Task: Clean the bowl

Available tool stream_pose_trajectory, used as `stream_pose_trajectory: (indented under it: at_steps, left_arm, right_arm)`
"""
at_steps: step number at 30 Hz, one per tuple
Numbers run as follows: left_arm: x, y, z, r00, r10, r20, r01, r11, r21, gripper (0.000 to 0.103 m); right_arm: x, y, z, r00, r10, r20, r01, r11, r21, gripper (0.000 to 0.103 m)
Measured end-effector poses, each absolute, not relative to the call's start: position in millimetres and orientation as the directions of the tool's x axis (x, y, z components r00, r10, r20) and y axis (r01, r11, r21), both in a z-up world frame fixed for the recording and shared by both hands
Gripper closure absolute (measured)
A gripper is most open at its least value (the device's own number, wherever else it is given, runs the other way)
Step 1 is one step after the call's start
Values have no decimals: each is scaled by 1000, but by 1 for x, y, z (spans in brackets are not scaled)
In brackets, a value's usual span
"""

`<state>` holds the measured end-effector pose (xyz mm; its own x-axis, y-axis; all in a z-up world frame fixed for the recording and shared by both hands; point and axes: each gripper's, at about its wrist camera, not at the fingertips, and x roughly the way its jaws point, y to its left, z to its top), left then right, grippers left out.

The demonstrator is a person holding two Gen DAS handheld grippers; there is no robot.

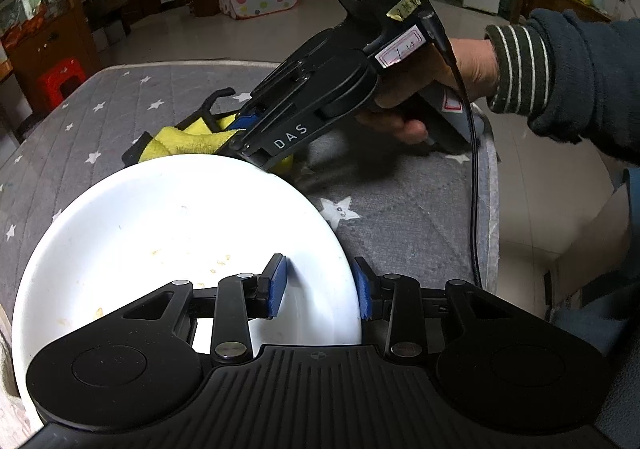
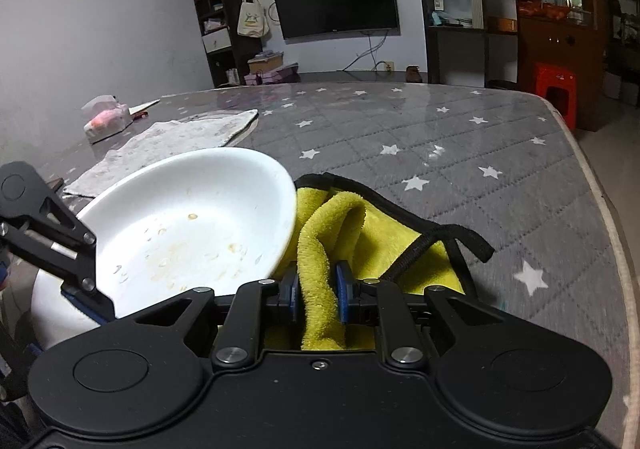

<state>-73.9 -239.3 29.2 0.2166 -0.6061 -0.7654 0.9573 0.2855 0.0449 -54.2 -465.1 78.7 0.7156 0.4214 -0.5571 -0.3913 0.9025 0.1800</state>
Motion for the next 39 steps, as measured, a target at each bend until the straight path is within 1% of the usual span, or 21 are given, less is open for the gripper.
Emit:
stream_pose_trajectory:
  at_steps: [3,11,19,27,32,39]
  left_arm:
    - [-72,-243,33,219,-607,-764,951,308,28,66]
    - [-68,-253,37,241,-601,-762,947,318,48,65]
    - [-67,-251,36,237,-610,-757,954,293,63,64]
    - [-73,-245,34,183,-626,-758,973,228,47,67]
    - [-72,-245,33,171,-629,-758,976,212,44,67]
    - [-75,-246,30,173,-628,-759,976,210,49,66]
  right_arm:
    - [-55,-467,77,717,426,-552,-392,901,185,83]
    - [-67,-464,80,720,408,-561,-396,906,150,83]
    - [-97,-460,82,722,386,-575,-400,910,109,83]
    - [-121,-452,86,717,372,-590,-427,903,51,83]
    - [-117,-452,86,710,390,-586,-455,890,40,83]
    - [-90,-456,86,702,408,-584,-484,875,30,83]
